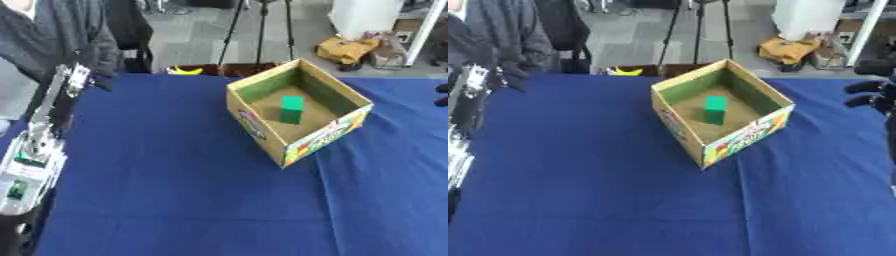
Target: Pick up objects on the table and place them in the box.
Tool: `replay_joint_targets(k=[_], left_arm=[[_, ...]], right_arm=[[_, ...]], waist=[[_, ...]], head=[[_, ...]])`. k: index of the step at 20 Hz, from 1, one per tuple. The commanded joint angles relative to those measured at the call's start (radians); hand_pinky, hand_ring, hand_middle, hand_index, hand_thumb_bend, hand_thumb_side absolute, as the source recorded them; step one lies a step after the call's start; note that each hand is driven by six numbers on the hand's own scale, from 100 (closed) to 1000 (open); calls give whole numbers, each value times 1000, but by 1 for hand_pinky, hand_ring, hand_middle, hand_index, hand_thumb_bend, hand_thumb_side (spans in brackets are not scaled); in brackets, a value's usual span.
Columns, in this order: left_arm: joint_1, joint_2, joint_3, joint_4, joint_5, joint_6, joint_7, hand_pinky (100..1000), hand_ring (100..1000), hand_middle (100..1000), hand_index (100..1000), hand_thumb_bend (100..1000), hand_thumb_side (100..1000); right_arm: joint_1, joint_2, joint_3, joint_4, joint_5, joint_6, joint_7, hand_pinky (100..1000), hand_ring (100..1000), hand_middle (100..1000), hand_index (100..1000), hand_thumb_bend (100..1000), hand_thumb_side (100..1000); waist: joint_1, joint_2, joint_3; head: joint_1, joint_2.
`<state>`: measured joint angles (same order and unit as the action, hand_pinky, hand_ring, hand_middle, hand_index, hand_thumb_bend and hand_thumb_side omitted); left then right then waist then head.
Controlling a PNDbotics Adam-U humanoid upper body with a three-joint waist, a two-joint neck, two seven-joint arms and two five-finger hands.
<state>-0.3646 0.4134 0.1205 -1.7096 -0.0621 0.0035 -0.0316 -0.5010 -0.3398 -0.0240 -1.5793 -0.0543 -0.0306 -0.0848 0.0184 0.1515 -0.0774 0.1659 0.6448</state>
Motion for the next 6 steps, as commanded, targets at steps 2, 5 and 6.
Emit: replay_joint_targets(k=[2, 5, 6], left_arm=[[-6, 13, 6, -21, 4, 0, -3, 548, 630, 697, 794, 579, 941], [-5, 13, 5, -20, 4, 1, -3, 547, 627, 695, 793, 575, 942], [-5, 12, 5, -20, 4, 1, -3, 547, 627, 695, 793, 575, 942]], right_arm=[[-15, -14, -4, -20, 3, 2, -5, 523, 603, 684, 702, 100, 972], [-13, -14, -5, -20, 3, 3, -5, 522, 601, 681, 664, 100, 970], [-12, -14, -6, -19, 2, 3, -7, 522, 601, 680, 661, 100, 970]], waist=[[-1, -16, 2], [-4, -16, -2], [-4, -16, -2]], head=[[3, 12], [-3, 10], [-3, 9]])
